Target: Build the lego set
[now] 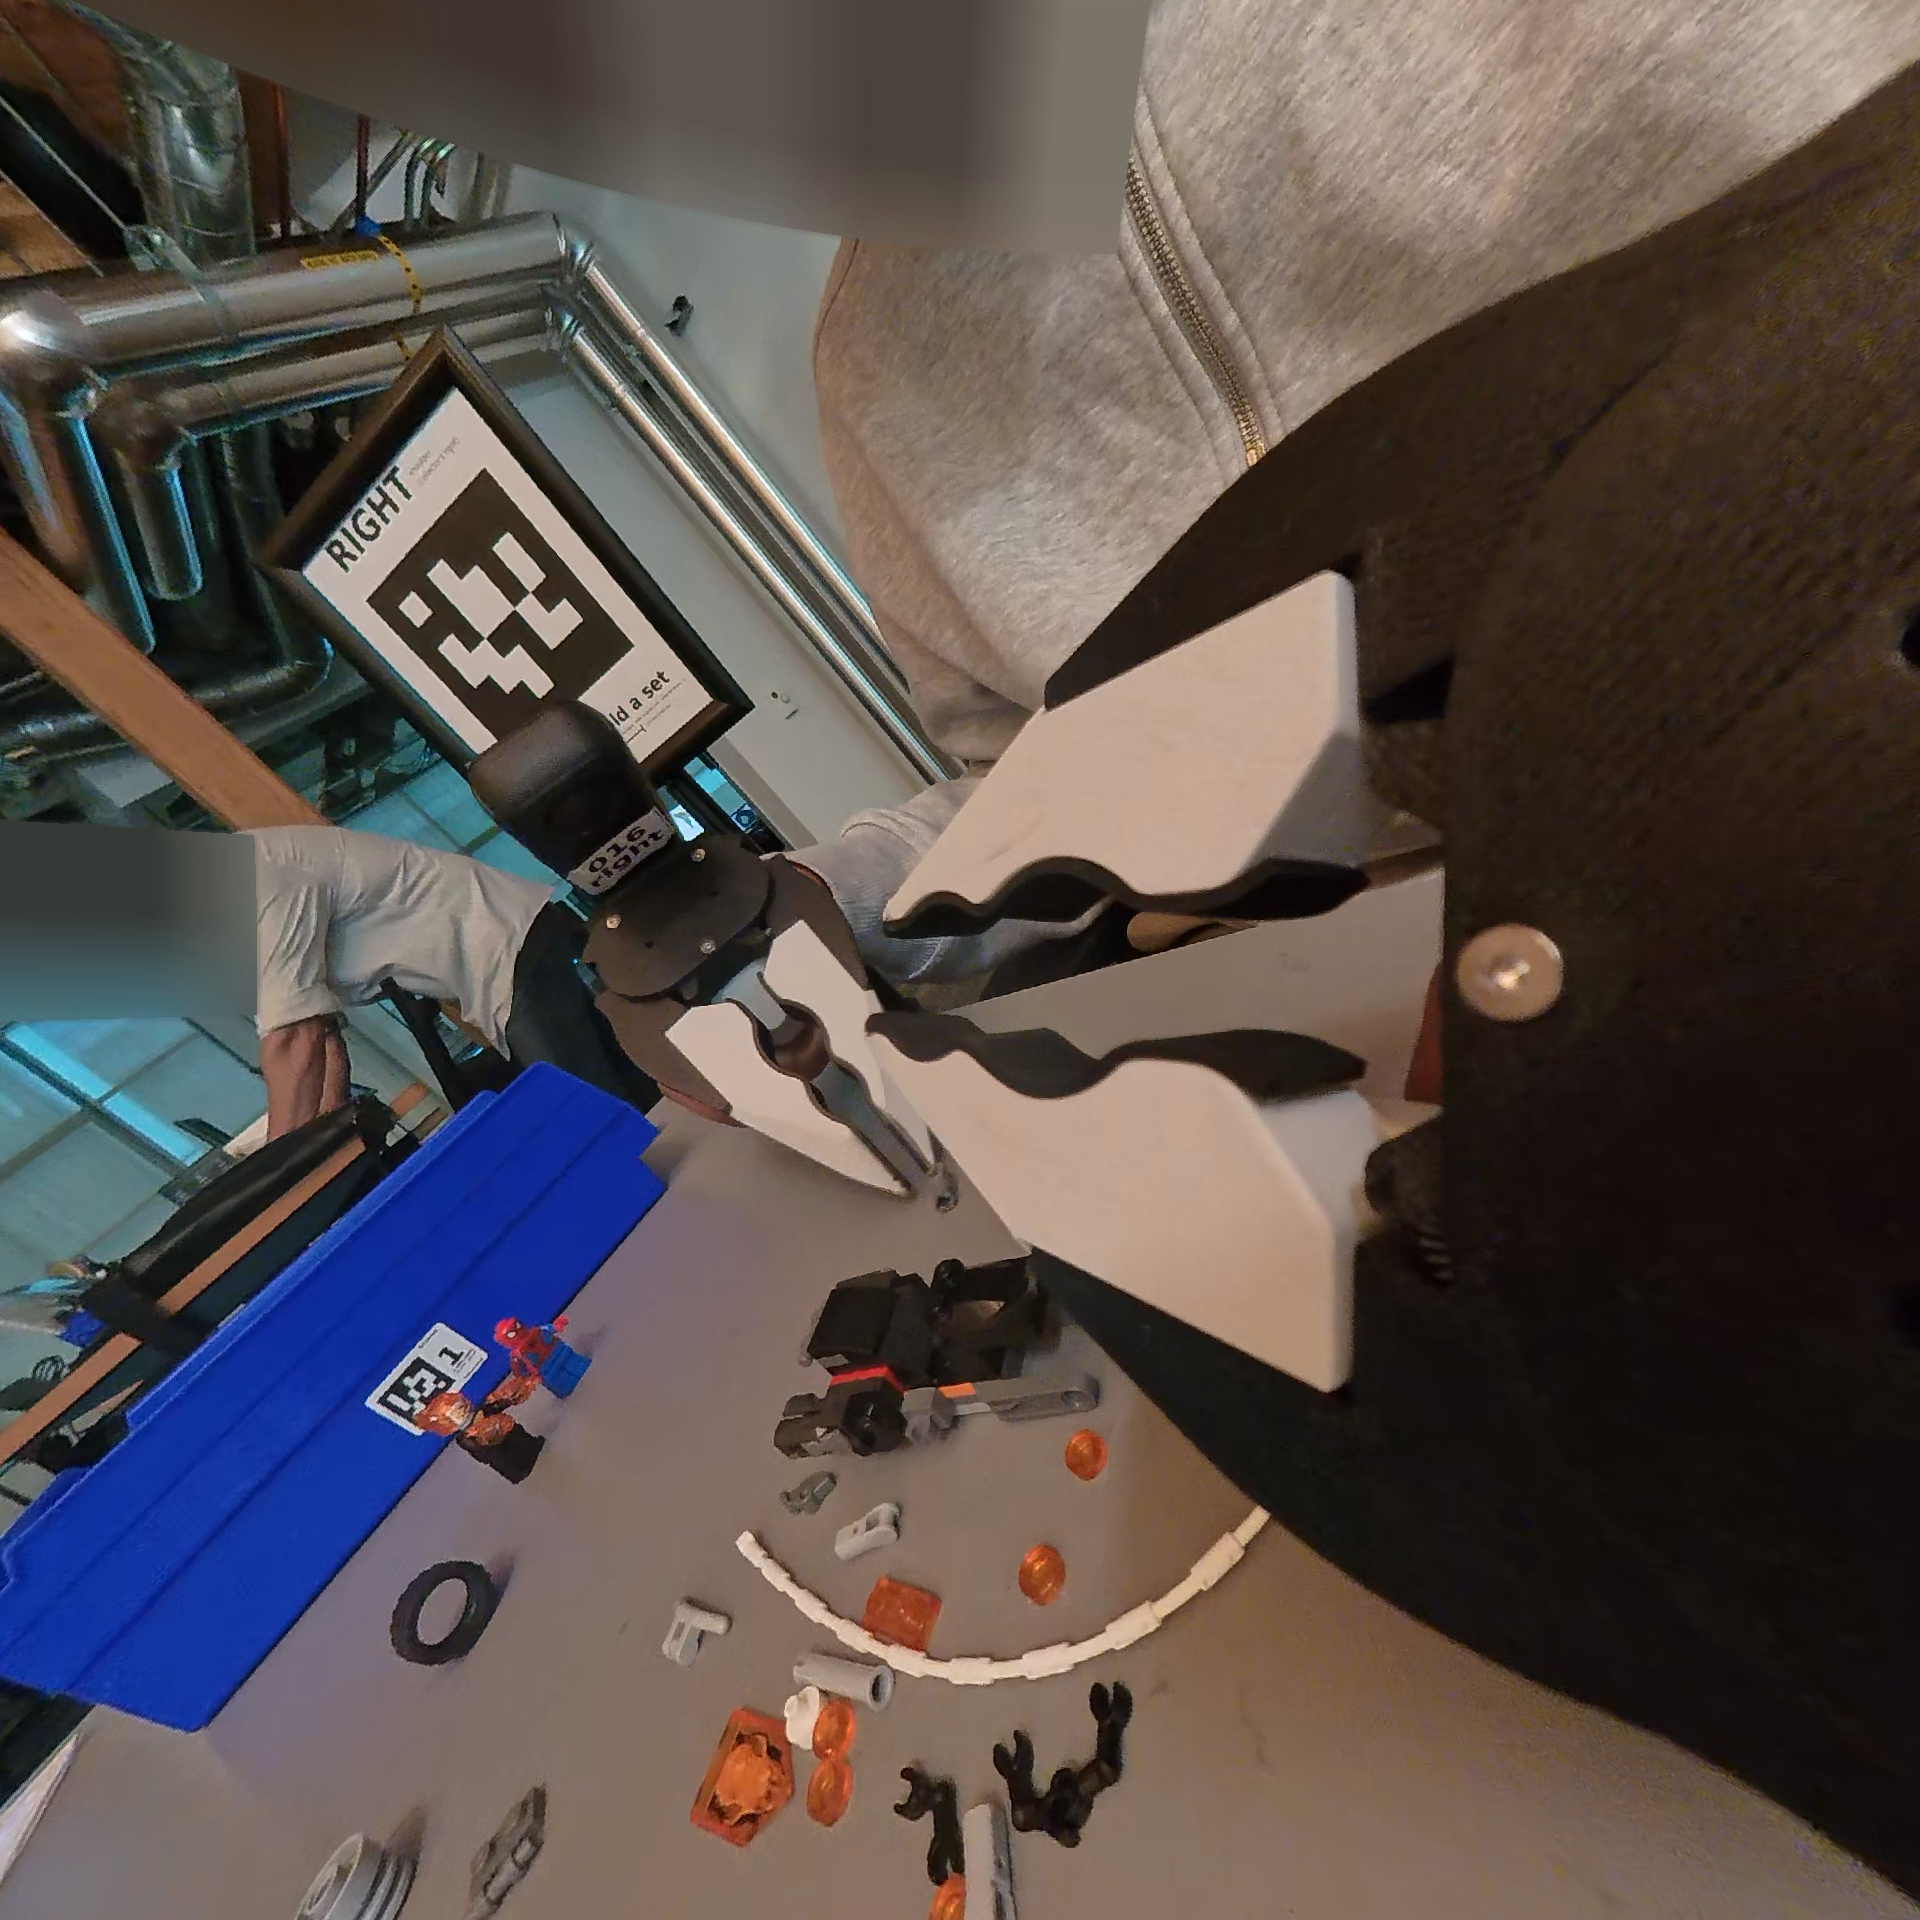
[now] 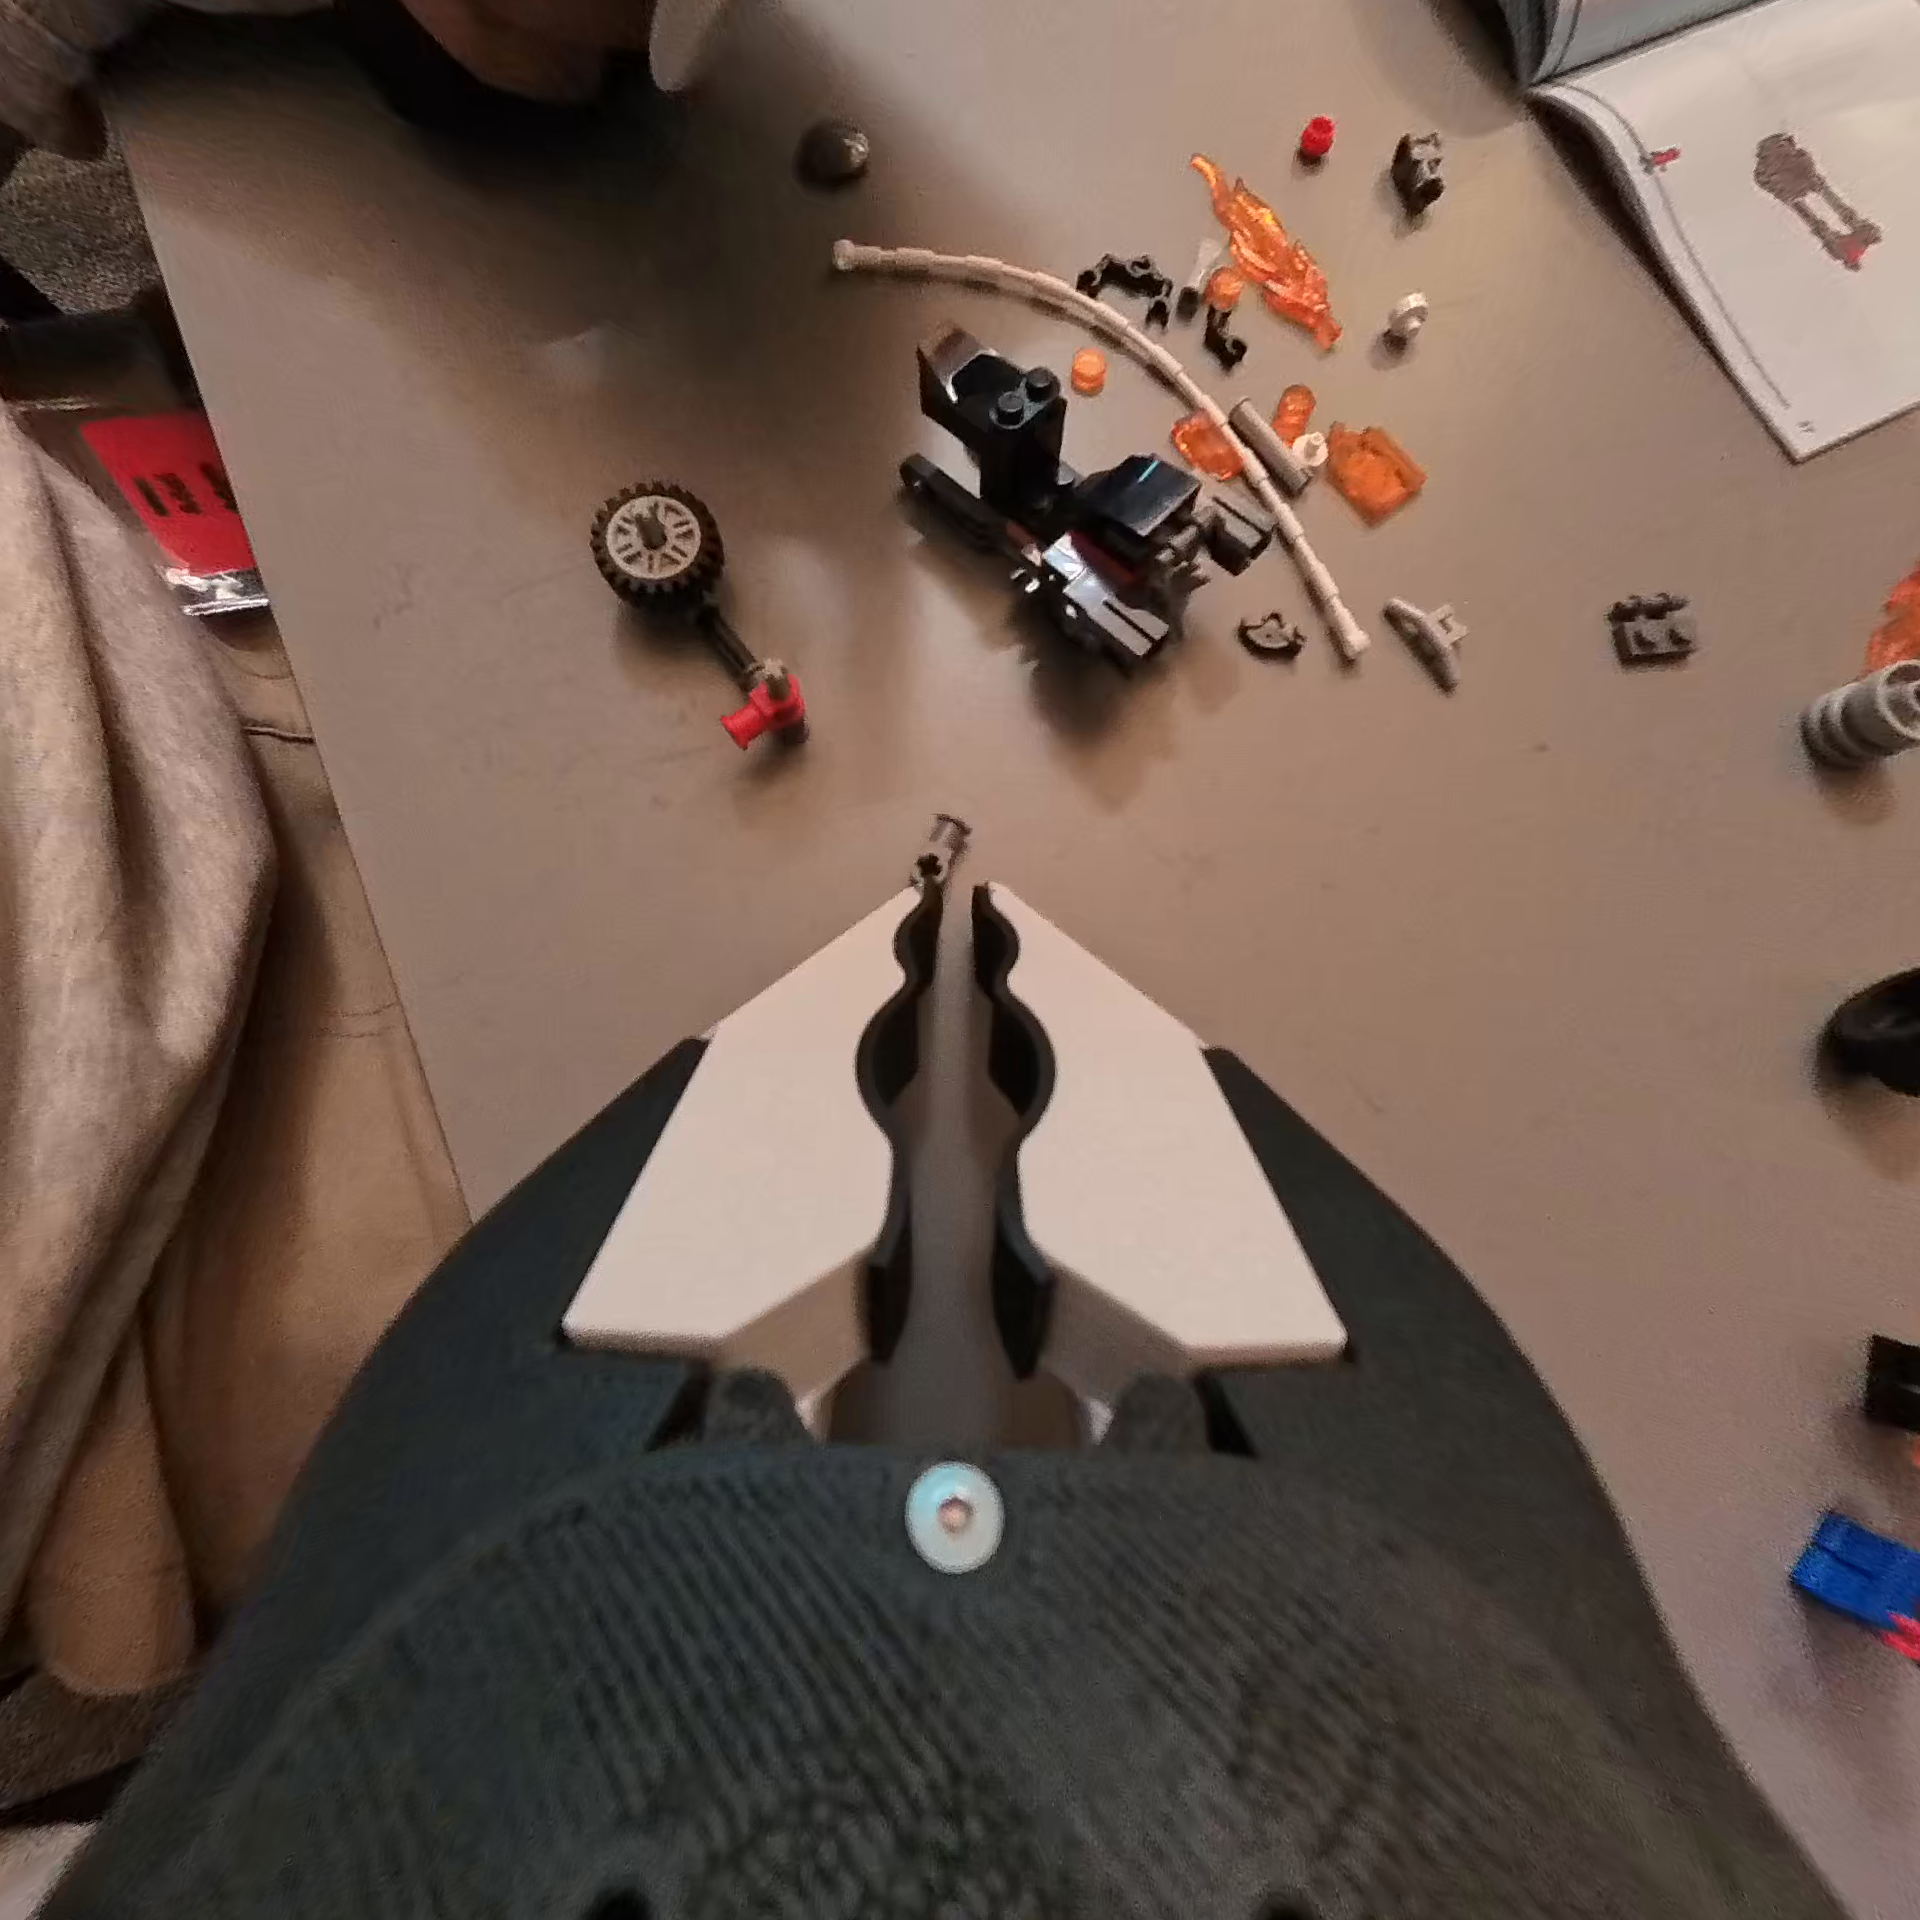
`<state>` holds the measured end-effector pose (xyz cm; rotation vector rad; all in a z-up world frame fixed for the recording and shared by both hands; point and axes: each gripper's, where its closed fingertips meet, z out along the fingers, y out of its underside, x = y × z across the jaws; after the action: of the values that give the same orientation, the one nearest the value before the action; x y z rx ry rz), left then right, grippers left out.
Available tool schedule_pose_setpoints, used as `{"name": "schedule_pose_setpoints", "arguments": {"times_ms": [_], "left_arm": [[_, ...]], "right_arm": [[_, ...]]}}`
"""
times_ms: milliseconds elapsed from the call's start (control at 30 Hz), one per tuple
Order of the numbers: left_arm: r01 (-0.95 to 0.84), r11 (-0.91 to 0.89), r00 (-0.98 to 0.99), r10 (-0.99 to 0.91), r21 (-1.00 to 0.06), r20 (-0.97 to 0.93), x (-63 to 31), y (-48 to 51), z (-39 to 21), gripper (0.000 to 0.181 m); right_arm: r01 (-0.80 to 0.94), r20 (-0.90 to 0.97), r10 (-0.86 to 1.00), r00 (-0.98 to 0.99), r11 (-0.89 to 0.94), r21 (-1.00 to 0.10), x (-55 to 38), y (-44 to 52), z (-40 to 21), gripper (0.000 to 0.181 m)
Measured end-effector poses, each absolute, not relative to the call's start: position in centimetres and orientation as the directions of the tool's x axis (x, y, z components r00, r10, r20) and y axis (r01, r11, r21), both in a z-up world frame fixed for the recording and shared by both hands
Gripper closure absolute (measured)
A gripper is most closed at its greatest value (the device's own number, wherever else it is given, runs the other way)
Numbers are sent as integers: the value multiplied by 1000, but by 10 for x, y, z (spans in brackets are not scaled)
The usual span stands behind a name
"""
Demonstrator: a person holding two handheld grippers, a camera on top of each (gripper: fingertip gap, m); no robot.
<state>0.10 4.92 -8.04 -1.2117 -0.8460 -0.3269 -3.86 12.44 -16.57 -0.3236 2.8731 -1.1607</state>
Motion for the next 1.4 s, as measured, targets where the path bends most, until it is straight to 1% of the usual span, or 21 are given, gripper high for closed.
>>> {"name": "schedule_pose_setpoints", "arguments": {"times_ms": [167, 333, 533, 600, 633, 700, 800, 933, 1000, 1133, 1267, 1400], "left_arm": [[639, 350, 661, 206, -685, 722, 1, 50, -81, 170], [639, 351, 660, 205, -684, 722, 1, 49, -81, 170], [639, 350, 661, 206, -685, 722, 1, 50, -81, 170], [639, 350, 660, 206, -685, 722, 1, 49, -81, 170], [639, 350, 660, 206, -684, 722, 1, 49, -81, 170], [640, 350, 660, 206, -684, 723, 1, 49, -81, 170], [639, 351, 660, 206, -684, 722, 1, 49, -81, 170], [640, 350, 660, 206, -685, 722, 1, 49, -81, 170], [640, 349, 661, 205, -685, 722, 1, 50, -81, 170], [639, 350, 661, 205, -685, 722, 1, 50, -81, 170], [639, 350, 661, 205, -685, 722, 1, 49, -81, 170], [640, 351, 660, 205, -684, 723, 1, 49, -81, 170]], "right_arm": [[-177, 7, -236, -972, 711, -680, -28, 125, -169, 177], [-202, -15, -308, -951, 660, -723, -10, 118, -162, 178], [-199, 53, -237, -970, 650, -733, -32, 120, -156, 179], [-213, 79, -231, -970, 638, -740, -35, 119, -156, 176], [-218, 82, -240, -967, 625, -750, -34, 118, -156, 171], [-201, 44, -264, -963, 605, -770, -29, 116, -158, 165], [-174, -4, -271, -963, 627, -759, -27, 117, -165, 162], [-193, 43, -265, -963, 573, -797, -29, 110, -157, 154], [-207, 67, -266, -961, 538, -817, -29, 105, -153, 154], [-232, 77, -288, -955, 558, -796, -25, 105, -158, 155], [-216, 15, -313, -950, 619, -755, -19, 113, -169, 161], [-194, -22, -315, -949, 635, -747, -17, 119, -170, 160]]}}
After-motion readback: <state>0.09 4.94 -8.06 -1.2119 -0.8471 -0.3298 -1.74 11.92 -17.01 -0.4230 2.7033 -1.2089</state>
